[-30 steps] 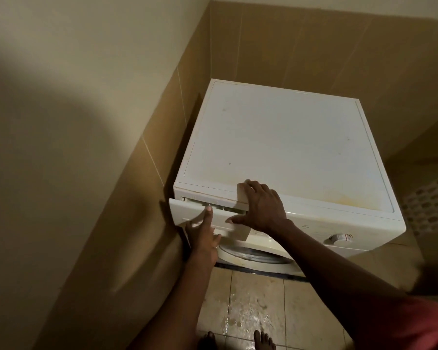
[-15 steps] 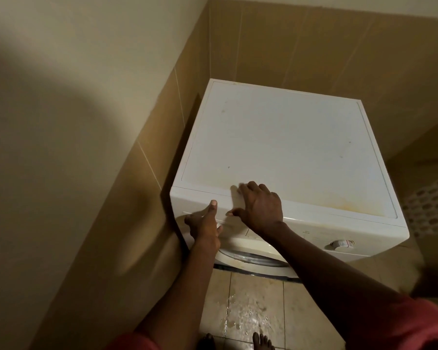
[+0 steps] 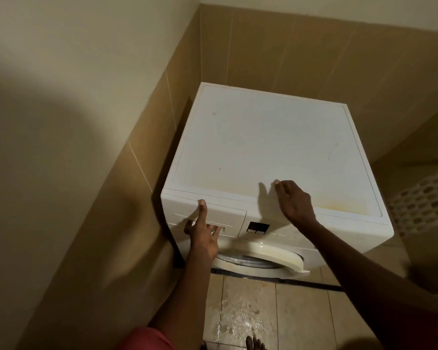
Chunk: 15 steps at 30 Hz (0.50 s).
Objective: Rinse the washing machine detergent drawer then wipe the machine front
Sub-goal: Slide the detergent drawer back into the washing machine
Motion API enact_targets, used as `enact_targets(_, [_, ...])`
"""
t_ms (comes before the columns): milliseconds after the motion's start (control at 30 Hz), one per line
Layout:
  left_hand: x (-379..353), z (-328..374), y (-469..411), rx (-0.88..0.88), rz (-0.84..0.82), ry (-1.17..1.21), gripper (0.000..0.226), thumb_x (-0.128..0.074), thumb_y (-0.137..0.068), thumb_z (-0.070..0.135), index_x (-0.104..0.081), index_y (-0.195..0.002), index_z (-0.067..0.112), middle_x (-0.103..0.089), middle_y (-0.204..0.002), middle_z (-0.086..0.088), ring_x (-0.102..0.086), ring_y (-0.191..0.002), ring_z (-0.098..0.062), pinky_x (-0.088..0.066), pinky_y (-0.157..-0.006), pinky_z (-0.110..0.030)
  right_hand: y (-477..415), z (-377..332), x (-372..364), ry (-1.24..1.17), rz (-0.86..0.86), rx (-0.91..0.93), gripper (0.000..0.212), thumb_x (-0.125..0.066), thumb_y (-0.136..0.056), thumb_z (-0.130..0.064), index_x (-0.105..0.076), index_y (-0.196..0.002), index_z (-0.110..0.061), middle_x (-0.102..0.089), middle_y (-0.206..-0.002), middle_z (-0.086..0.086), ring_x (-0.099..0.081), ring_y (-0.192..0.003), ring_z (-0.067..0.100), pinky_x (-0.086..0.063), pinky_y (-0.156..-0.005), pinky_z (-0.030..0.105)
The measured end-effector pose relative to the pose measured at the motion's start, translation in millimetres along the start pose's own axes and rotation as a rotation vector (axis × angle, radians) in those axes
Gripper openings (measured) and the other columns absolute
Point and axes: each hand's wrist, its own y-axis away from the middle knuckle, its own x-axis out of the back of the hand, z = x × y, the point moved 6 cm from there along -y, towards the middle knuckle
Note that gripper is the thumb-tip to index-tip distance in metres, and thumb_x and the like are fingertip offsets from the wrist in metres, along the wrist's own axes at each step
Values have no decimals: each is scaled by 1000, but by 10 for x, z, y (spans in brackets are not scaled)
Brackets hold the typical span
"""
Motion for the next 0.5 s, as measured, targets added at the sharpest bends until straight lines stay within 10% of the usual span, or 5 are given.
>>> enact_targets(500, [102, 7, 43, -74, -18, -2, 88, -80, -64, 38, -40, -141, 25, -60, -132, -9, -58, -121, -31, -55, -85, -44, -99, 58, 62, 22, -29, 1, 35, -49, -95, -46, -63, -109, -18, -67, -117, 2, -59, -103, 16, -37, -83, 24])
